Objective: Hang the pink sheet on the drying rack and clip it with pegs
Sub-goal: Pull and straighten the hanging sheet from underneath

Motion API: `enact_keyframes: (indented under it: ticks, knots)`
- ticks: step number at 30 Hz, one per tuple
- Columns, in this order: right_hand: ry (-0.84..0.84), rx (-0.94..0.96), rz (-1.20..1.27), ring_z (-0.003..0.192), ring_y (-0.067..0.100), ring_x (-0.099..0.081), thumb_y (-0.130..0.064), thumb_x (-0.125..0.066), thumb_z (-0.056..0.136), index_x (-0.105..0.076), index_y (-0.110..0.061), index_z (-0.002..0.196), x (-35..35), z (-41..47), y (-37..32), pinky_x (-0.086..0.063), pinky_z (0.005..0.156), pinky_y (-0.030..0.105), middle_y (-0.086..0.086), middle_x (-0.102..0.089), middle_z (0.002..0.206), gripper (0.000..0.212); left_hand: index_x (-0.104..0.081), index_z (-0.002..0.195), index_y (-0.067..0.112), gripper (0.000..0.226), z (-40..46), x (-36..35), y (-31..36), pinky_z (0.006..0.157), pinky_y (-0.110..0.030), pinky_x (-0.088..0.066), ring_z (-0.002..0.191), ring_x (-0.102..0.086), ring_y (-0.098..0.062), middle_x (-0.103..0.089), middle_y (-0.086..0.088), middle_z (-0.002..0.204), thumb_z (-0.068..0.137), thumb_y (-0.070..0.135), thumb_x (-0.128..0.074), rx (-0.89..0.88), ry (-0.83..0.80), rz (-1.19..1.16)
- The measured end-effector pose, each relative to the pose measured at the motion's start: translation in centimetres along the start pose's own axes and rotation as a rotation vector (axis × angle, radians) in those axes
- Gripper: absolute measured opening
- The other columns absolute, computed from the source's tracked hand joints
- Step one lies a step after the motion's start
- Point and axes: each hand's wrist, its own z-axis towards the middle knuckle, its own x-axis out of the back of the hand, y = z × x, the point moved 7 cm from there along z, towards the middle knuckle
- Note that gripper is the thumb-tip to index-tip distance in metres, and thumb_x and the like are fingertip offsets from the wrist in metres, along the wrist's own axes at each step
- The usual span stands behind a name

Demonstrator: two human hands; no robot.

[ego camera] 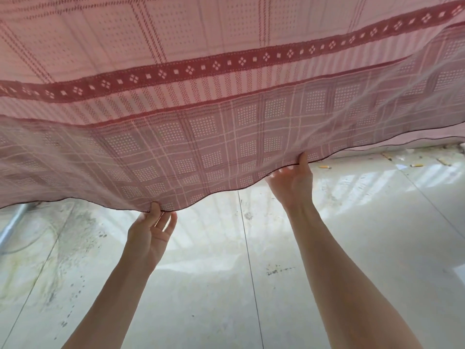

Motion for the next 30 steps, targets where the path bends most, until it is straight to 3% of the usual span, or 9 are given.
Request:
enact_keyframes:
  ticks: [6, 10, 12, 15, 18, 21, 24, 26, 30]
  knots:
    - [0.112, 0.033, -0.038, 0.096, 0.018, -0.067, -0.021, -0.058, 0.090, -0.073, -0.011, 0.090, 2.2, -1.9, -0.3, -0.052, 0.086, 0.036, 0.002, -0.072, 0.093, 0.018, -0.055, 0.087, 0.015, 0.011, -0.2, 0.6, 0.7, 0.073, -0.024, -0.057, 0.074, -0.067, -0.002, -0.070, 0.012, 0.074, 0.093, 0.010, -0.048, -0.026, 0.026, 0.028]
    - [0.130, 0.147, 0.006, 0.115, 0.018, -0.057, -0.010, -0.046, 0.095, -0.062, -0.004, 0.106, 3.1, -2.2, -4.8, -0.042, 0.101, 0.034, 0.005, -0.065, 0.111, 0.021, -0.057, 0.088, 0.013, 0.009, 0.0, 0.9, 1.0, 0.079, -0.031, -0.052, 0.078, -0.069, -0.004, -0.072, 0.010, 0.077, 0.092, 0.008, -0.050, -0.054, 0.083, 0.022]
    - [0.175, 0.200, -0.009, 0.112, 0.014, -0.056, -0.006, -0.045, 0.094, -0.063, -0.005, 0.100, 3.7, -2.3, -7.5, -0.038, 0.104, 0.026, -0.001, -0.065, 0.104, 0.019, -0.057, 0.089, 0.013, 0.010, 0.1, 0.9, 1.0, 0.080, -0.033, -0.049, 0.077, -0.069, -0.004, -0.072, 0.011, 0.076, 0.093, 0.008, -0.050, -0.057, 0.104, 0.008]
    - [0.166, 0.346, -0.004, 0.072, 0.008, -0.046, 0.007, -0.050, 0.077, -0.057, -0.011, 0.077, 3.3, -3.0, -12.4, -0.042, 0.070, 0.015, -0.005, -0.054, 0.065, 0.019, -0.055, 0.086, 0.015, 0.012, 0.4, 1.4, 1.3, 0.082, -0.033, -0.047, 0.075, -0.068, -0.001, -0.071, 0.014, 0.074, 0.094, 0.009, -0.048, -0.069, 0.111, -0.012]
    - [0.255, 0.360, 0.021, 0.063, 0.011, -0.050, -0.014, -0.053, 0.088, -0.060, -0.009, 0.085, 4.1, -3.8, -14.3, -0.043, 0.056, 0.017, -0.002, -0.057, 0.073, 0.009, -0.054, 0.084, 0.017, 0.014, 0.6, 1.7, 1.6, 0.083, -0.034, -0.046, 0.077, -0.067, -0.001, -0.071, 0.015, 0.075, 0.094, 0.010, -0.048, -0.082, 0.076, 0.041]
    - [0.307, 0.331, 0.131, 0.102, 0.020, -0.061, -0.056, -0.054, 0.084, -0.061, -0.012, 0.106, 5.6, -4.4, -13.4, -0.048, 0.091, 0.032, 0.005, -0.059, 0.118, 0.050, -0.056, 0.088, 0.018, 0.012, 0.9, 1.1, 1.1, 0.084, -0.033, -0.046, 0.081, -0.068, -0.002, -0.071, 0.015, 0.080, 0.094, 0.013, -0.048, -0.060, 0.045, 0.017]
    - [0.247, 0.231, 0.071, 0.142, 0.027, -0.022, -0.072, -0.048, 0.076, -0.059, -0.024, 0.116, 4.9, -4.7, -10.3, -0.022, 0.112, 0.051, 0.009, -0.028, 0.151, 0.063, -0.057, 0.092, 0.018, 0.009, 1.1, 0.4, 0.4, 0.081, -0.035, -0.049, 0.085, -0.069, -0.005, -0.072, 0.011, 0.084, 0.093, 0.017, -0.049, -0.027, 0.027, -0.020]
    - [0.180, 0.189, 0.086, 0.144, 0.029, -0.015, -0.074, -0.048, 0.075, -0.057, -0.026, 0.118, 3.9, -4.6, -8.0, -0.020, 0.111, 0.056, 0.008, -0.026, 0.153, 0.065, -0.057, 0.093, 0.017, 0.008, 1.1, 0.2, 0.1, 0.079, -0.036, -0.050, 0.086, -0.069, -0.007, -0.073, 0.010, 0.084, 0.093, 0.017, -0.049, -0.016, 0.024, -0.023]
    - [0.072, 0.173, 0.202, 0.137, 0.031, -0.031, -0.070, -0.057, 0.070, -0.058, -0.032, 0.121, 2.3, -4.8, -4.7, -0.026, 0.107, 0.061, 0.005, -0.037, 0.147, 0.064, -0.058, 0.095, 0.016, 0.009, 0.8, 0.2, -0.1, 0.078, -0.035, -0.050, 0.087, -0.069, -0.006, -0.073, 0.009, 0.085, 0.094, 0.017, -0.049, -0.001, 0.026, -0.027]
